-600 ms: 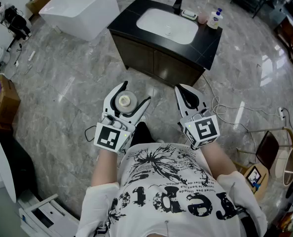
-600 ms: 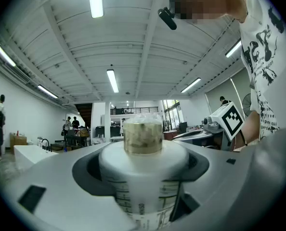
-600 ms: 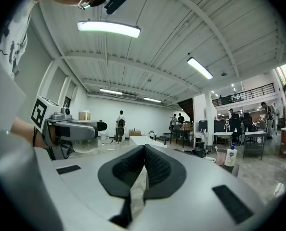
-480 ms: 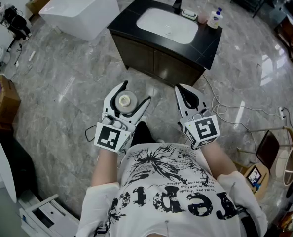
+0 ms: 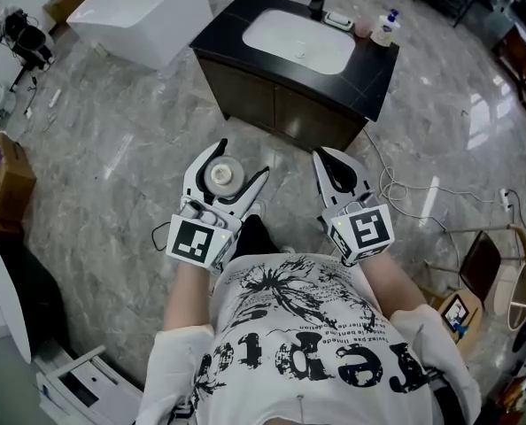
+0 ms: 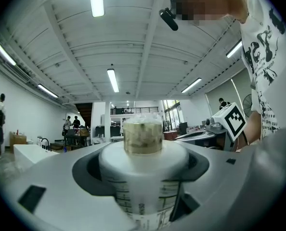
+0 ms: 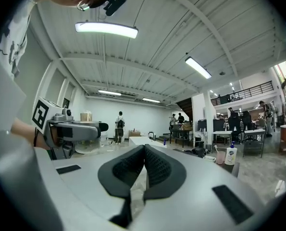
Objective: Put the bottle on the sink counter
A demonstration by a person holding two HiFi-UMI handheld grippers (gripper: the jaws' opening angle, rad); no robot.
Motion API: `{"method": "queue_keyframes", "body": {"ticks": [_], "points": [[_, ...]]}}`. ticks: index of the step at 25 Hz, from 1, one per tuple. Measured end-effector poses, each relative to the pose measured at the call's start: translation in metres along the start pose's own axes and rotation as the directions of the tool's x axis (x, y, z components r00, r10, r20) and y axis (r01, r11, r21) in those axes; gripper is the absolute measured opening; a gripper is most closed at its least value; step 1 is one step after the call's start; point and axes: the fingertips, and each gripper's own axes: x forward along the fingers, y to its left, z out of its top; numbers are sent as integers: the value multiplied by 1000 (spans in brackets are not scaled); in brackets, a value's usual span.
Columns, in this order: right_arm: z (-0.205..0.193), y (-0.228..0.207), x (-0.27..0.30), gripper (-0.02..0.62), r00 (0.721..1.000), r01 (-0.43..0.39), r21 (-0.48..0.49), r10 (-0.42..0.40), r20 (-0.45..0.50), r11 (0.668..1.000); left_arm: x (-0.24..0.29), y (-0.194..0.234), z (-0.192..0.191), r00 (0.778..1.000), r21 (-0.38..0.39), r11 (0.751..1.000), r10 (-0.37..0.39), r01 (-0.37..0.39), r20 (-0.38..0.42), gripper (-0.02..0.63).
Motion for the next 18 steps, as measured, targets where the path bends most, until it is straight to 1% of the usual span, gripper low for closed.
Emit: {"method": "queue_keyframes", "body": {"ticks": [5,9,11,13,16,18], "points": [[-3,-11,23,14,1000,1,-6,-1,4,1000,17,24,-9,1000,3,1000,18,-18,-26,348],[-9,-14,60,14,1000,-7,-2,7,-2,1000,33,58,-14,1000,-8,1000,12,-12,11,348],[-11,-15,89,14,1000,-19,-12,19,-10,1000,44,83,-20,1000,-13,1000,1,-1,21,348],[-11,-19,122,14,1000,-6,-16,5,-14,1000,60,113,-26,999,-16,1000,-20,20,27,348],[-7,-24,181,14,1000,17,-10,-17,-14,1000,82,165,-32,998,-13,999,-51,52,25,348],[-3,-25,224,14,1000,23,-9,-23,-17,1000,99,204,-30,996,-18,997,-71,72,45,348]]}}
